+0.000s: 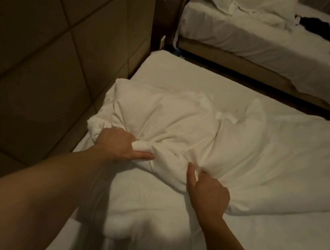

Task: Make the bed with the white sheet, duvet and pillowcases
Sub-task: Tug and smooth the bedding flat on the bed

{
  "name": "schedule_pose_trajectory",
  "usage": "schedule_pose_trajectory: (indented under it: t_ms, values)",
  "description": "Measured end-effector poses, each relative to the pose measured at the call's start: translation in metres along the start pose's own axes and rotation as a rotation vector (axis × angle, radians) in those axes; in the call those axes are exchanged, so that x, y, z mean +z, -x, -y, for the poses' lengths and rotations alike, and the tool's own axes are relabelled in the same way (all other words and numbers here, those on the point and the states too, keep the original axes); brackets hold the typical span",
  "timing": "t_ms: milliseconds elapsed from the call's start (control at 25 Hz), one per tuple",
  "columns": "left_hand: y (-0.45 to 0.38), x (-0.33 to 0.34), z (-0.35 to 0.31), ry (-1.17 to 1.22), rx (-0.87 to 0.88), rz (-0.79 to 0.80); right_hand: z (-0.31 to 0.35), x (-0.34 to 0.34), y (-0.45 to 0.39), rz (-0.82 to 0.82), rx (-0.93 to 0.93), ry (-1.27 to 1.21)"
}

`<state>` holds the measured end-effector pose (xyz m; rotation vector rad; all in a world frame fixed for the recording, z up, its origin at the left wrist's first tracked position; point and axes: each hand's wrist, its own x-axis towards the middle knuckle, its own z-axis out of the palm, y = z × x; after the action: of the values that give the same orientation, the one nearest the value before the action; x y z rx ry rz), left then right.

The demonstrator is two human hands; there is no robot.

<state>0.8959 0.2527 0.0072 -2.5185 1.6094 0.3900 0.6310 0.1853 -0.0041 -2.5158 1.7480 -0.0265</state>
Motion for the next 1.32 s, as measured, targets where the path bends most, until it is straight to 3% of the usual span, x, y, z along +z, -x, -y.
schedule_pose_trajectory:
  t_ms: [80, 160, 240, 320, 400, 480, 600, 720, 880, 1080, 1320]
  values:
    - [-0.004, 0.01, -0.001, -0.011, 0.009, 0.025, -0.002, 0.015, -0.002, -0.051, -0.035, -0.067]
    - [-0.003, 0.007, -0.001, 0.048, 0.031, 0.215, -0.007, 0.015, -0.002, -0.031, -0.08, -0.093]
    - [-0.003, -0.015, -0.002, 0.087, 0.026, 0.438, -0.016, -0.001, -0.008, -0.139, -0.206, -0.109]
    - [-0.012, -0.053, -0.01, 0.116, 0.001, 0.329, -0.032, -0.027, -0.033, -0.361, -0.357, -0.12]
    - [-0.031, -0.096, -0.029, 0.122, 0.01, -0.018, -0.046, -0.06, -0.073, -0.479, -0.347, -0.139]
    - [-0.057, -0.123, -0.057, 0.183, 0.052, -0.185, -0.056, -0.082, -0.115, -0.34, -0.23, -0.161]
    - [-0.091, -0.122, -0.096, 0.154, 0.123, -0.023, -0.072, -0.082, -0.158, -0.01, -0.145, -0.097]
    - [-0.122, -0.101, -0.118, 0.092, 0.127, 0.095, -0.083, -0.062, -0.187, 0.161, -0.207, -0.021]
    - [-0.148, -0.053, -0.121, 0.073, -0.006, 0.186, -0.09, -0.018, -0.208, 0.183, -0.269, 0.036]
    - [-0.144, 0.007, -0.11, 0.097, -0.079, 0.024, -0.094, 0.044, -0.204, 0.048, -0.232, 0.038]
    - [-0.129, 0.002, -0.115, 0.153, -0.14, 0.026, -0.1, 0.034, -0.189, -0.003, -0.246, 0.11]
